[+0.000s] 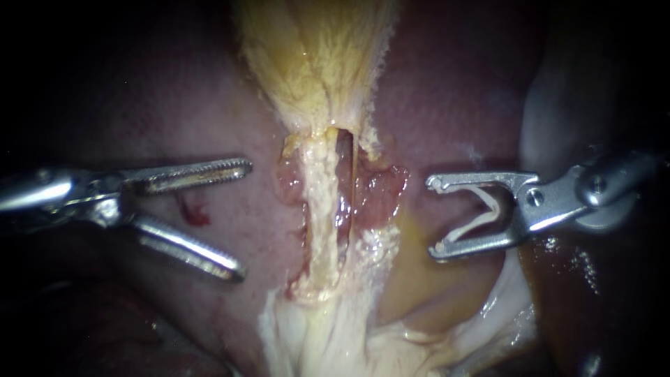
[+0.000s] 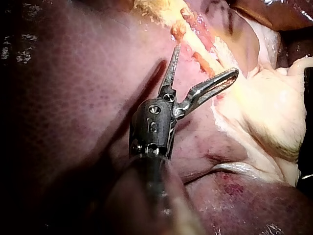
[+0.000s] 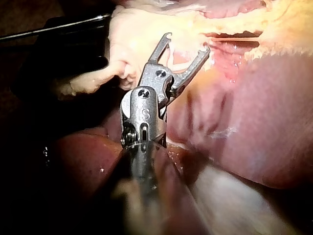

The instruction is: Grabbing gallbladder

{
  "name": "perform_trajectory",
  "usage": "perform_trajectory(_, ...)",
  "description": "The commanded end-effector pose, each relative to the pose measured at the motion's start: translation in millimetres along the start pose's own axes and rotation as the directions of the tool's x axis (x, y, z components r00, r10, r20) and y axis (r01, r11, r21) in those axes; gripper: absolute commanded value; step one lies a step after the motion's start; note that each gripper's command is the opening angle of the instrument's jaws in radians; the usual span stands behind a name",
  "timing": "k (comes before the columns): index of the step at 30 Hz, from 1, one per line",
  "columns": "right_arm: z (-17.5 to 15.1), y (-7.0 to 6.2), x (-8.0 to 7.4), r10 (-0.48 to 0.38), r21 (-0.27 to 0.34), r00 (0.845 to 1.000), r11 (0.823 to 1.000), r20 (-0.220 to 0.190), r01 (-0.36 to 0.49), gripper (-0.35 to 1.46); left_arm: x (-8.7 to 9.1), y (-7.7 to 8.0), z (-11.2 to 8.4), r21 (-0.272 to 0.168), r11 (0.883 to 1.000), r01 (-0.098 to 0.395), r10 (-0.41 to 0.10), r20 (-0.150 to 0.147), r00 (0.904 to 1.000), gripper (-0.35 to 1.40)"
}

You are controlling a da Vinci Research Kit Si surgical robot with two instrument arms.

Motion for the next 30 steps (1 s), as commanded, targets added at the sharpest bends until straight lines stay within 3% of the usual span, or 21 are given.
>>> perform_trajectory(1,0.0,0.0,0.0,0.000,0.000,1.000,1.000,0.000,0.000,0.48,0.0,0.0,0.0,0.000,1.000,0.000,0.000,0.000,1.0000,0.96)
perform_trajectory(13,0.0,-0.1,0.1,-0.001,0.001,1.000,1.000,0.000,0.001,0.48,-0.6,1.4,0.7,-0.011,1.000,0.004,-0.004,0.001,1.0000,0.96)
perform_trajectory(25,0.0,-0.1,0.1,-0.001,0.001,1.000,1.000,0.000,0.001,0.48,-1.6,4.4,4.9,-0.060,0.998,0.013,-0.013,0.004,0.9999,0.91)
perform_trajectory(30,0.1,-0.1,0.1,-0.001,0.001,1.000,1.000,0.000,0.001,0.48,-1.6,5.4,5.8,-0.086,0.996,0.014,-0.014,0.006,0.9999,0.84)
